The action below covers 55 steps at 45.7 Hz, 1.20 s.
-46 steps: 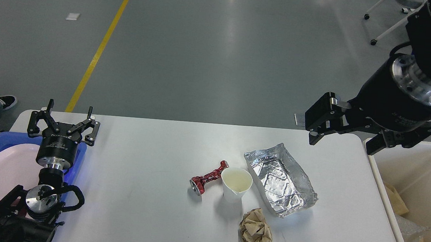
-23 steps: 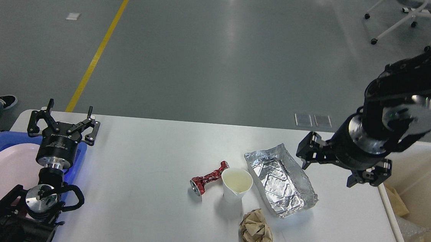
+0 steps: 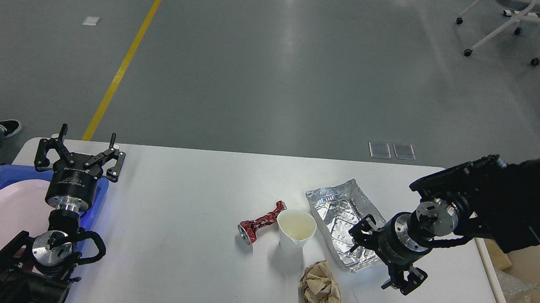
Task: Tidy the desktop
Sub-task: 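Grasp the edge of the flat foil wrapper with the right gripper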
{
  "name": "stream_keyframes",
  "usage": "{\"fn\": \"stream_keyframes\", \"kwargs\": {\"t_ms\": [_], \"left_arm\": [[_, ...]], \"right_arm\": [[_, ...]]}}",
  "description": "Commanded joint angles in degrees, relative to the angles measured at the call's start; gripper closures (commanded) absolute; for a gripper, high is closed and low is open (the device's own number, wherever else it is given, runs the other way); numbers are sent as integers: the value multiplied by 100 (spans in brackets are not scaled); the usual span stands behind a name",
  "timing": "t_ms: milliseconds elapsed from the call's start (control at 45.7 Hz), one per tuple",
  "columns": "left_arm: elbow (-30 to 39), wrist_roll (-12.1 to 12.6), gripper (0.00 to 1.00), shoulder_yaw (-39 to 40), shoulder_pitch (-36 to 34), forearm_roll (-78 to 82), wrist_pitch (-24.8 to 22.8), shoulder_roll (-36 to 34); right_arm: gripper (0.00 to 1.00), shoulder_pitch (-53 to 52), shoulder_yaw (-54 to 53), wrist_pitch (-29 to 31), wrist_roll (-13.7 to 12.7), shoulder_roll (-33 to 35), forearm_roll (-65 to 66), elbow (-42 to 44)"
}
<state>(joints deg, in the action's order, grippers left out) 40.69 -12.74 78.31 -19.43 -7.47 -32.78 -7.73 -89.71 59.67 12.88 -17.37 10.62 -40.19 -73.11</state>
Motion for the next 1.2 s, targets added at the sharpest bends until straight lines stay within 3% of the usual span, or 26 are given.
{"fn": "stream_keyframes", "kwargs": {"t_ms": [0,219,328,394,503,722,875,1028,1181], "left_arm": [[0,0,4,0,1,0,0,0],[0,0,4,0,1,0,0,0],[0,0,4,0,1,0,0,0],[0,0,4,0,1,0,0,0],[0,0,4,0,1,0,0,0],[0,0,4,0,1,0,0,0],[0,0,4,0,1,0,0,0],[0,0,4,0,1,0,0,0],[0,0,4,0,1,0,0,0]], "right_arm": [[10,709,-254,-4,6,-8,-50,735],[13,1342,-491,-13,6,-51,-50,1694],[29,1588,-491,-180,6,-87,-50,1914],[32,1694,-491,-452,6,-165,-50,1932],[32,1729,-491,-813,6,-253,-50,1932],[34,1782,-649,-945,6,-280,-50,1958],[56,1826,-825,-1042,6,-280,-59,1950],[99,1905,-939,-1050,6,-280,-59,1932],[100,1931,-931,-1313,6,-271,-42,1923]]}}
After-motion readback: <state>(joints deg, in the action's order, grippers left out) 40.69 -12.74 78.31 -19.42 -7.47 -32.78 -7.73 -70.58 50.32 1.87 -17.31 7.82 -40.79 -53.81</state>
